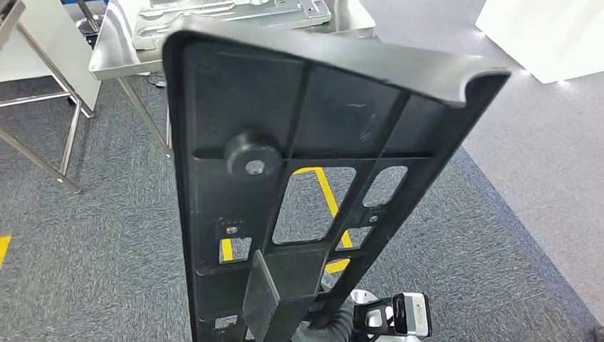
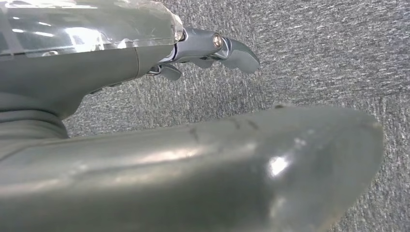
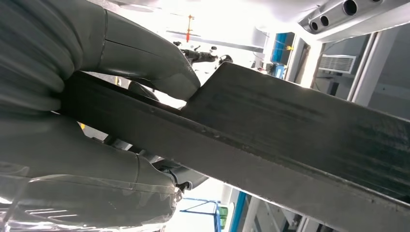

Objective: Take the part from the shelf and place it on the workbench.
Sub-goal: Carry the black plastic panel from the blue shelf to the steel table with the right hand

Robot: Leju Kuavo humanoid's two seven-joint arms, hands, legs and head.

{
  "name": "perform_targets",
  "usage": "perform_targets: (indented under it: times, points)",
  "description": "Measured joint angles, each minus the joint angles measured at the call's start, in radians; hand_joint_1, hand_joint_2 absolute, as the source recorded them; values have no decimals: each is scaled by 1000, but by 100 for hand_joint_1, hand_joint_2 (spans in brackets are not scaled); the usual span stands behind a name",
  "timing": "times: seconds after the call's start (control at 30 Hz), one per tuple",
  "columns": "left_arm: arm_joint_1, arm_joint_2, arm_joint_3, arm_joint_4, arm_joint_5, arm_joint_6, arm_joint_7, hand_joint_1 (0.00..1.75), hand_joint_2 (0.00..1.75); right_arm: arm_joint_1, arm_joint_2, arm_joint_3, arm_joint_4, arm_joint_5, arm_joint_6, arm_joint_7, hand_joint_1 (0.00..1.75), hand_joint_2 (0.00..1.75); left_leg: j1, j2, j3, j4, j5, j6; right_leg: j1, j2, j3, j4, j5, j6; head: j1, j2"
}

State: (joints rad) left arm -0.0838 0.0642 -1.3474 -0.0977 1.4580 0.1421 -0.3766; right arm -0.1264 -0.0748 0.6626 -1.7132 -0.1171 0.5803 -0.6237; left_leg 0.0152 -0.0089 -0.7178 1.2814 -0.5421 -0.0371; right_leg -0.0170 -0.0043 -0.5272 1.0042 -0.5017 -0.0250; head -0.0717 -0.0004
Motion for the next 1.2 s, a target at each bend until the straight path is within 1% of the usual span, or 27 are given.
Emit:
perform_targets:
  times: [0.07,0.1,0.13,0.17,0.27,0.33,0.43,0.47,0.5,0.53,0.57,0.6,0.63,0.67,0.7,0.73,0.8,0.83,0.87,0.9,0.97,1.0,1.03,1.07,1.13,1.17,1.2]
  points:
    - [0,2,0,0,0,-2,-2,0,0,2,0,-3,0,0,2,0,175,175,1,5,49,-125,84,4,0,0,22,0,-17,5,0,0]
    - [0,3,0,0,0,-2,-2,0,0,2,1,-5,0,0,2,0,175,175,-2,8,77,-188,108,9,1,-1,30,-1,-26,10,0,0]
    - [-2,4,0,0,0,-2,-3,0,0,2,1,-7,0,0,3,0,175,175,-5,11,97,-230,116,16,2,-1,35,-2,-33,16,0,0]
    - [-2,5,0,0,0,-2,-3,0,0,2,1,-8,0,-1,3,0,175,175,-9,12,107,-252,110,24,4,-2,39,-3,-36,23,0,0]
    - [0,6,0,0,0,-2,-4,0,0,2,2,-10,-2,-4,4,0,175,175,-9,7,127,-271,91,51,4,-2,46,13,-34,41,1,0]
    - [0,6,-1,0,0,-2,-5,0,0,0,3,-13,-3,-7,5,0,175,175,-7,3,153,-279,83,64,2,0,7,88,-44,47,1,0]
    - [-1,6,-1,0,0,-2,-5,0,0,-1,4,-17,-1,-11,8,0,175,175,-8,0,180,-281,60,73,2,2,-130,264,-107,52,1,0]
    - [0,6,-1,0,0,-1,-5,0,0,-1,4,-18,0,-12,10,0,175,175,-8,-2,192,-281,50,72,2,3,-165,289,-123,52,1,0]
    - [2,6,-1,0,0,-1,-5,0,0,-1,4,-18,2,-13,12,0,175,175,-8,-5,206,-281,39,70,2,3,-183,281,-124,52,1,0]
    - [2,6,-2,0,0,0,-5,0,0,-1,4,-19,3,-13,14,0,175,175,-9,-7,223,-281,26,68,3,3,-185,241,-101,50,1,0]
    - [3,6,-2,0,0,0,-5,0,0,-1,4,-20,4,-13,16,0,175,175,-9,-9,239,-281,12,66,3,3,-179,181,-52,46,1,0]
    - [2,6,-2,0,0,0,-5,0,0,0,4,-21,5,-14,18,0,175,175,-10,-10,256,-279,-2,63,6,4,-171,123,11,41,1,0]
    - [2,6,-2,0,0,0,-5,0,0,1,4,-21,6,-14,19,0,175,175,-11,-11,267,-279,-16,59,9,5,-164,79,59,36,1,0]
    - [1,5,-2,0,0,1,-5,0,0,1,4,-22,7,-14,19,0,175,175,-11,-12,276,-281,-28,53,13,6,-159,56,92,30,2,0]
    - [0,5,-2,0,0,1,-5,0,0,1,4,-23,7,-14,20,0,175,175,-12,-13,285,-279,-33,46,16,8,-154,48,100,25,2,0]
    - [-1,5,-2,0,0,1,-5,0,0,-1,5,-23,7,-15,20,0,175,175,-11,-13,288,-274,-31,38,16,9,-144,45,90,20,2,0]
    - [-7,6,-2,-1,0,2,-6,0,0,-7,9,-24,5,-17,20,0,175,175,-10,-10,268,-211,-4,27,12,9,-118,32,79,7,2,0]
    - [-10,6,-2,-1,0,2,-7,0,0,-10,11,-24,5,-18,21,0,175,175,-9,-8,235,-152,8,23,10,8,-102,26,72,2,2,0]
    - [-11,5,-3,-2,0,2,-8,0,0,-11,13,-24,5,-18,21,0,175,175,-7,-6,190,-87,6,18,8,6,-88,22,62,-1,2,0]
    - [-10,5,-3,-2,0,2,-9,0,0,-12,14,-24,5,-18,21,0,175,175,-5,-4,144,-29,-14,14,8,6,-75,20,51,-3,1,0]
    - [-5,6,-3,-2,0,2,-9,0,0,-12,15,-24,6,-19,21,0,175,175,-3,-2,71,25,-95,6,7,8,-46,18,27,-3,1,0]
    - [-3,7,-3,-2,0,2,-9,0,0,-12,15,-24,6,-19,21,0,175,175,-3,-1,50,14,-125,5,6,10,-28,18,13,-2,1,0]
    - [-1,7,-3,-2,0,2,-10,0,0,-12,15,-24,6,-20,21,0,175,175,-2,1,39,-19,-128,6,5,10,-9,18,-2,0,2,0]
    - [0,8,-3,-2,0,3,-10,0,0,-12,15,-24,7,-21,21,0,175,175,-2,3,36,-70,-94,9,4,10,11,18,-16,2,2,0]
    - [4,8,-3,-2,0,4,-10,0,0,-13,15,-24,9,-23,20,0,175,175,-5,8,38,-181,51,18,5,11,42,17,-44,10,2,0]
    - [5,8,-3,-2,0,5,-9,0,0,-13,15,-24,11,-24,20,0,175,175,-7,9,41,-214,107,23,6,12,52,14,-56,16,2,0]
    - [6,8,-3,-2,0,6,-9,0,0,-14,15,-24,12,-24,20,0,175,175,-10,9,44,-232,138,30,7,13,59,15,-62,23,2,0]
